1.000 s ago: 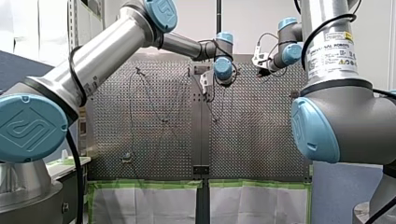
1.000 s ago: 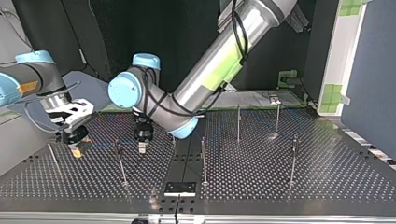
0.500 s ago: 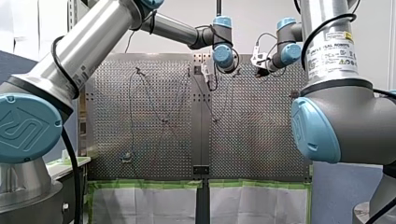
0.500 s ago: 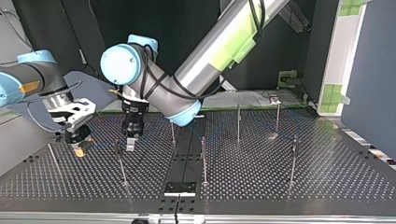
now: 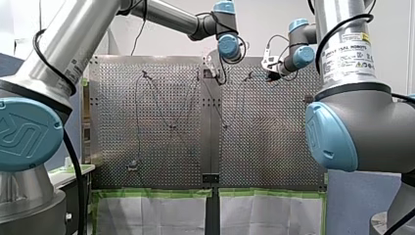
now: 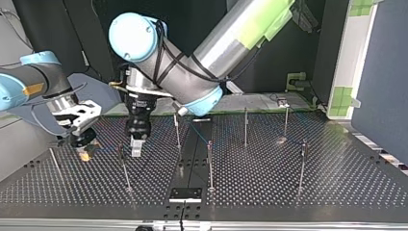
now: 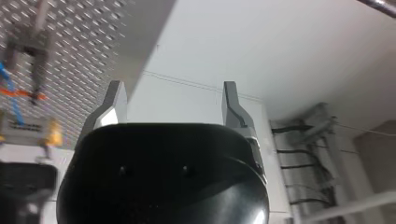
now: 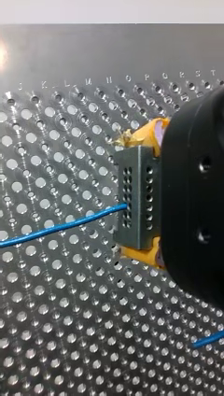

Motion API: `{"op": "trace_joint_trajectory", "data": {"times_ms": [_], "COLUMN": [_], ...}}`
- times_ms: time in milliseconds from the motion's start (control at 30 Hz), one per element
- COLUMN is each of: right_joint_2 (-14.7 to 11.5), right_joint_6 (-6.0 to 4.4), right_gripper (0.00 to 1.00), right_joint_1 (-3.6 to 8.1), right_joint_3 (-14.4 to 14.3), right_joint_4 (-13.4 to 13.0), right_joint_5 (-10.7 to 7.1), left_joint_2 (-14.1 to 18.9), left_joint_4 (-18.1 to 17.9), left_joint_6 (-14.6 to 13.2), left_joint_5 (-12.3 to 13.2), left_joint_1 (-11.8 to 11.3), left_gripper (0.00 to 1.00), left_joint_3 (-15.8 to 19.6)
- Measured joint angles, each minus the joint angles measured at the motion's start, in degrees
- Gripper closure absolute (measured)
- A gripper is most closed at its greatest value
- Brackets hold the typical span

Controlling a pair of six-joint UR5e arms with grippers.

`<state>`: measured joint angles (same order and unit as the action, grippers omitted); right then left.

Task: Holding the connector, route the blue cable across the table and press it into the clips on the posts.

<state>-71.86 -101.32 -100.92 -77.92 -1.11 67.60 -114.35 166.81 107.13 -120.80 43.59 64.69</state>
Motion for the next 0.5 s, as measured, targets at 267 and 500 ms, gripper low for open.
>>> {"op": "trace_joint_trajectory", "data": {"times_ms": [267,500], "right_joint_2": [0.0,0.0], "right_joint_6": [-0.01,0.02], "right_gripper": [1.0,1.0], "right_joint_1": [-0.47,-0.73], "right_joint_3": [-0.1,-0.1], "right_joint_4": [0.3,0.4], "right_joint_5": [-0.06,-0.01], "left_joint_2": [4.9,9.2], "left_joint_4": [-4.8,-9.2], "left_joint_6": [4.1,7.3], "left_joint_5": [0.6,0.4], "left_joint_1": [1.0,1.9], "left_gripper": [0.0,0.0], "left_joint_3": [4.9,9.2]}}
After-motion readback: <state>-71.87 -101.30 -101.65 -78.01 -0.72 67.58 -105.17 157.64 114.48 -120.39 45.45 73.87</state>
